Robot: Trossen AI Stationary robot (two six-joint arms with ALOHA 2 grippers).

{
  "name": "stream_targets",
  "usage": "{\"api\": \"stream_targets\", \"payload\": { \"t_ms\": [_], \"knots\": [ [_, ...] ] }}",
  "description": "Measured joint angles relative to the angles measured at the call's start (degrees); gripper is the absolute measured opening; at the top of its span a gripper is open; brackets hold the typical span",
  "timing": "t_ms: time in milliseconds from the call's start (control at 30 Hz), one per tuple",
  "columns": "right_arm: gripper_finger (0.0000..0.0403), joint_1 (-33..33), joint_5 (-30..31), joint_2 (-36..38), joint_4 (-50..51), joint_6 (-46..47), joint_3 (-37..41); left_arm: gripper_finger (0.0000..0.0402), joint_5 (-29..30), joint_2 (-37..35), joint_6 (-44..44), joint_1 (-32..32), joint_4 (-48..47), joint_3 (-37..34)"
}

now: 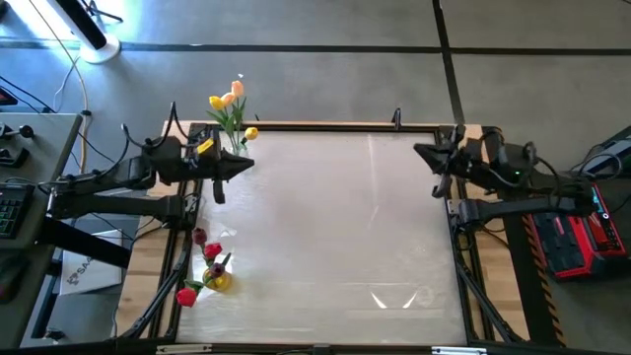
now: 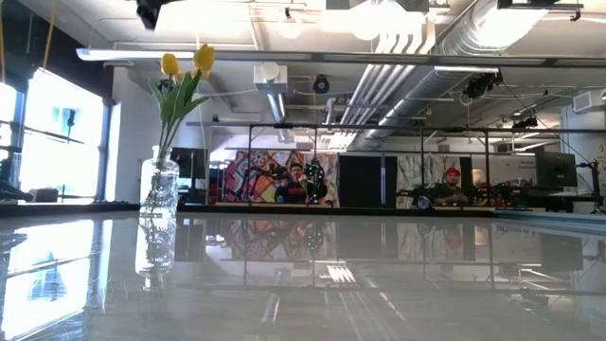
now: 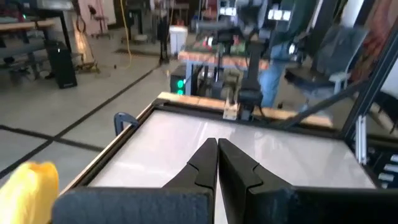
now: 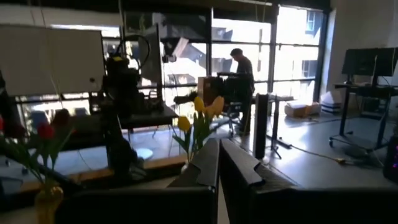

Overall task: Sort flowers into vase by color
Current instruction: Return to Home Position

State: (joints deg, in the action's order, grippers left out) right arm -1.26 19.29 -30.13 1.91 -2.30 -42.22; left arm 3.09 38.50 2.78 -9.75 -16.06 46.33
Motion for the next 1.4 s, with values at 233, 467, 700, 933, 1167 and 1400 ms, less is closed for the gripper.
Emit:
{"api": "stream_targets", "payload": {
  "t_ms": [233, 467, 700, 933, 1167, 1400],
  "knots": [
    [0.0, 0.0, -2.33, -0.55, 4.0, -3.09, 0.0, 0.0, 1.61, -10.33, 4.79, -0.01, 9.28, -14.02],
    [0.0, 0.0, -7.28, -4.97, 2.81, -2.75, -0.02, 0.0, 3.82, -17.71, 10.74, 0.01, 8.12, -19.92],
    [0.0, 1.46, -6.85, -15.91, -12.22, -0.13, -0.02, 0.0, 3.53, -18.9, 14.41, 0.2, 11.02, -24.17],
    [0.0, 3.89, -0.01, -15.64, -9.59, -3.66, 0.0, 0.0, 9.61, -21.46, 11.03, 3.5, 10.36, -23.01],
    [0.0, 3.28, 4.56, -3.36, 0.29, -5.6, -0.02, 0.0, 9.99, -27.43, 10.17, 5.52, 4.24, -22.97],
    [0.0, 2.25, 4.54, 4.76, 13.48, -1.2, -0.04, 0.0, 11.01, -29.9, 7.87, 7.03, 3.23, -23.01]
  ]
}}
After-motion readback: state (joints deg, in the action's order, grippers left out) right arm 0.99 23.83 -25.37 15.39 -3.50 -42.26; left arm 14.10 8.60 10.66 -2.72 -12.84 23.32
